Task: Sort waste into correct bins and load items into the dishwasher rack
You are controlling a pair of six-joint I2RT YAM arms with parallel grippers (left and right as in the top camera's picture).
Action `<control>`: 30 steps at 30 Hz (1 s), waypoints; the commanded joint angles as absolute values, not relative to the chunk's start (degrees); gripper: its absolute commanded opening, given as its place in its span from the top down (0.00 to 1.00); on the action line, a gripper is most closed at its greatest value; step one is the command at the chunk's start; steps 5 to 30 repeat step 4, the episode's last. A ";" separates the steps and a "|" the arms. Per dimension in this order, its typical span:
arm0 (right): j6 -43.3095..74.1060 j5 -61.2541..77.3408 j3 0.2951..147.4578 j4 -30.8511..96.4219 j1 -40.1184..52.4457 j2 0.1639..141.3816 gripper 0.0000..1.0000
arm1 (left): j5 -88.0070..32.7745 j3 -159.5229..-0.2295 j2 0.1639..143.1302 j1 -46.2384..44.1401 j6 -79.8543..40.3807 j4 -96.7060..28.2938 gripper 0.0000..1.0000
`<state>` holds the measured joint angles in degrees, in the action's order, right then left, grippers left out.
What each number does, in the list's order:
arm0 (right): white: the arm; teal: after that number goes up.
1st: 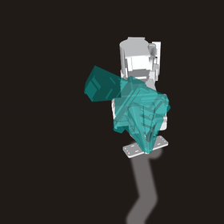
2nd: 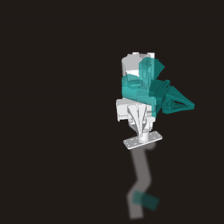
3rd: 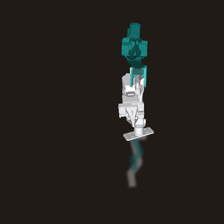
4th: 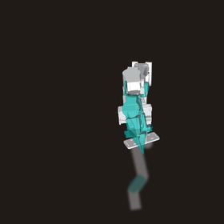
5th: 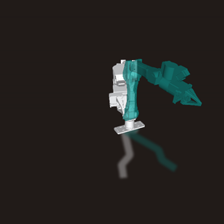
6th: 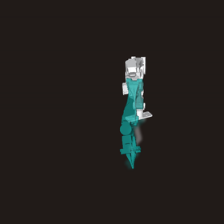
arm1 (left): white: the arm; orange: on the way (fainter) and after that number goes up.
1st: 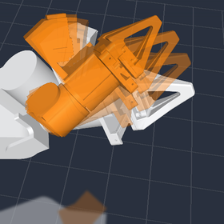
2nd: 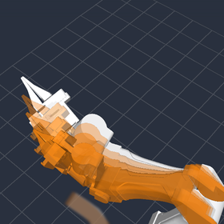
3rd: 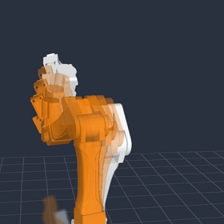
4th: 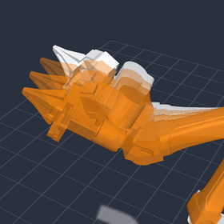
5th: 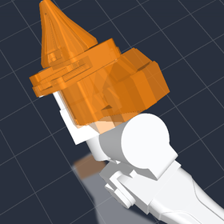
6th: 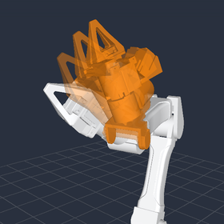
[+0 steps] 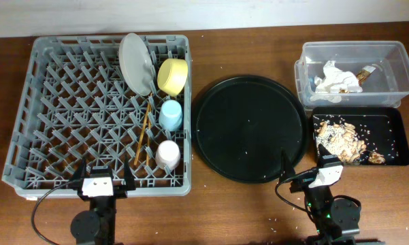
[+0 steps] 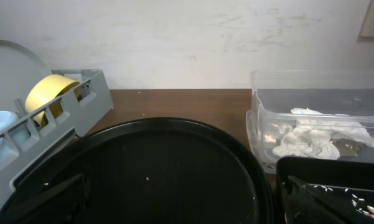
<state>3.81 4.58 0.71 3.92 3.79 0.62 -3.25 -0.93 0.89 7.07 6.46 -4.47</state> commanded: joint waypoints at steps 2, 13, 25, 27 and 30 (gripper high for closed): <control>3.40 4.73 0.32 4.10 4.12 0.21 0.02 | -3.68 -0.49 0.30 6.81 7.40 -4.36 0.00; 3.40 4.73 0.32 4.10 4.12 0.21 0.02 | -3.68 -0.49 0.30 6.81 7.40 -4.36 0.00; 3.40 4.73 0.32 4.10 4.12 0.21 0.02 | -3.68 -0.49 0.30 6.81 7.40 -4.36 0.00; 3.40 4.73 0.32 4.10 4.12 0.21 0.02 | -3.68 -0.49 0.30 6.81 7.40 -4.36 0.00; 3.40 4.73 0.32 4.10 4.12 0.21 0.02 | -3.68 -0.49 0.30 6.81 7.40 -4.36 0.00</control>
